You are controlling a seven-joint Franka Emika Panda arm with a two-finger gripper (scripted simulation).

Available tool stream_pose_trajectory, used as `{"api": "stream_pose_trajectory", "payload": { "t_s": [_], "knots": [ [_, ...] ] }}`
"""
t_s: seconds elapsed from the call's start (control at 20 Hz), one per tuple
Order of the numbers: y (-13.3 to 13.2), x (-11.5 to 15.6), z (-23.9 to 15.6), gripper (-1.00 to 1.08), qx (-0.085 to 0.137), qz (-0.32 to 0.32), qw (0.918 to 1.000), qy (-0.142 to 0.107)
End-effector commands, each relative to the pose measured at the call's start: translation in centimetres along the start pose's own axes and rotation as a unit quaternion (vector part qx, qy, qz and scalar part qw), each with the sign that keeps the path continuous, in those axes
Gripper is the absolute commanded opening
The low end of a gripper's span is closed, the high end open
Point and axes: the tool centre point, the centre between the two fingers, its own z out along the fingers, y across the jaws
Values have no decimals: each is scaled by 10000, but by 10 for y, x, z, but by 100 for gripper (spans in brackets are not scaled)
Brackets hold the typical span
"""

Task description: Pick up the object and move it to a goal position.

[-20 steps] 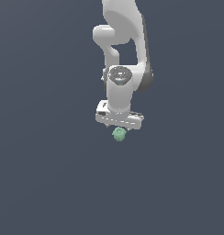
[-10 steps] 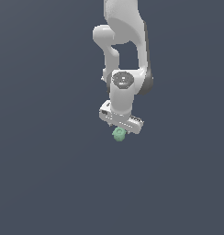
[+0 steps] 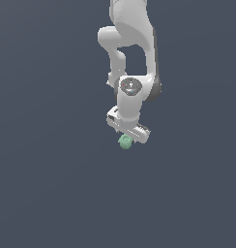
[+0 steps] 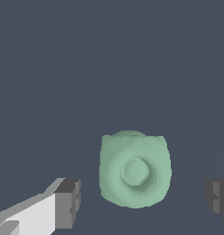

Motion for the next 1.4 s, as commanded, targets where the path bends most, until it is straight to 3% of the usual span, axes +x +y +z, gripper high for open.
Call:
{"api": "stream_pose_trajectory", "payload": {
  "t_s": [0.0,1.05,1.1,1.35],
  "knots": [
    [0,-1,1,100,0,70,10000,6],
    [0,-1,51,100,0,84,10000,7],
    [0,-1,51,-100,0,84,10000,7],
    [0,-1,51,-100,0,84,10000,7]
  ]
}}
